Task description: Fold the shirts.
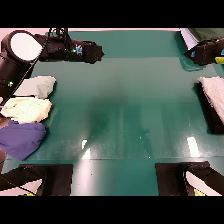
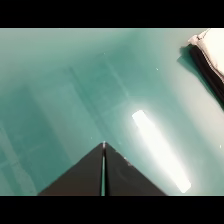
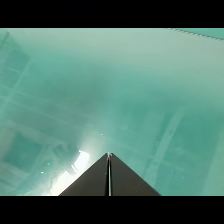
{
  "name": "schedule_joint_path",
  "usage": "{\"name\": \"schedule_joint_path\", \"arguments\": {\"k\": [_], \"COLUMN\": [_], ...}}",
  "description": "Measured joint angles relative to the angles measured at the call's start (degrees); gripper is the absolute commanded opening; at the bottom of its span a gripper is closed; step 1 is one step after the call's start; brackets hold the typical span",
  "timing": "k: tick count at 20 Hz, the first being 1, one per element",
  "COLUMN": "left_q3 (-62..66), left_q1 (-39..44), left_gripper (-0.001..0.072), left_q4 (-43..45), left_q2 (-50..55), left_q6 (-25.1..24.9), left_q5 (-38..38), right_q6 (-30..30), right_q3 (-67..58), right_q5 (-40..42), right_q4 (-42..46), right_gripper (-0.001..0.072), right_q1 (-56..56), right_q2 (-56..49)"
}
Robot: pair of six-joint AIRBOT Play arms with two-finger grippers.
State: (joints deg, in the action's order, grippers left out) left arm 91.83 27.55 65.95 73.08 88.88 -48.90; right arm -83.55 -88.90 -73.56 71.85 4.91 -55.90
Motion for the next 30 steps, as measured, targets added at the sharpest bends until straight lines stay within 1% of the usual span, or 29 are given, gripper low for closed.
{"name": "schedule_joint_path", "arguments": {"k": [12, 14, 15, 16, 17, 19, 22, 25, 28, 30], "left_q3": [0.0, 0.0, 0.1, 0.1, 0.1, 0.2, -0.8, -5.2, -13.6, -19.6], "left_q1": [0.0, -0.1, -0.7, -1.8, -3.4, -7.9, -16.7, -25.5, -33.0, -35.9], "left_gripper": [0.0023, 0.0026, 0.0186, 0.0529, 0.0608, 0.0611, 0.0611, 0.0611, 0.0611, 0.0611], "left_q4": [0.0, 0.9, 1.8, 3.9, 6.2, 11.2, 21.2, 27.1, 29.7, 30.3], "left_q2": [0.0, 0.0, 0.0, 0.0, 0.0, 0.1, 0.7, 1.4, 1.7, 1.8], "left_q6": [0.0, -0.7, -1.1, -1.3, -1.2, 1.0, 3.7, 5.0, 6.7, 7.5], "left_q5": [0.1, 2.6, 3.6, 4.8, 5.1, 3.7, -2.2, -6.5, -6.3, -3.1], "right_q6": [0.1, 0.1, 0.1, 0.1, 0.0, 0.0, 0.1, 0.0, 0.0, 0.0], "right_q3": [0.0, 0.0, 0.0, 0.0, 0.0, 0.0, 0.0, 0.0, 0.0, 0.0], "right_q5": [0.1, 0.1, 0.1, 0.1, 0.1, 0.1, 0.1, 0.1, 0.1, 0.1], "right_q4": [0.2, 0.2, 0.2, 0.2, 0.2, 0.2, 0.2, 0.2, 0.2, 0.2], "right_gripper": [0.0017, 0.0017, 0.0017, 0.0017, 0.0017, 0.0017, 0.0018, 0.0017, 0.0017, 0.0017], "right_q1": [0.4, 0.4, 0.4, 0.4, 0.4, 0.4, 0.4, 0.4, 0.4, 0.4], "right_q2": [0.0, 0.0, 0.0, 0.0, 0.0, 0.0, 0.0, 0.0, 0.0, 0.0]}}
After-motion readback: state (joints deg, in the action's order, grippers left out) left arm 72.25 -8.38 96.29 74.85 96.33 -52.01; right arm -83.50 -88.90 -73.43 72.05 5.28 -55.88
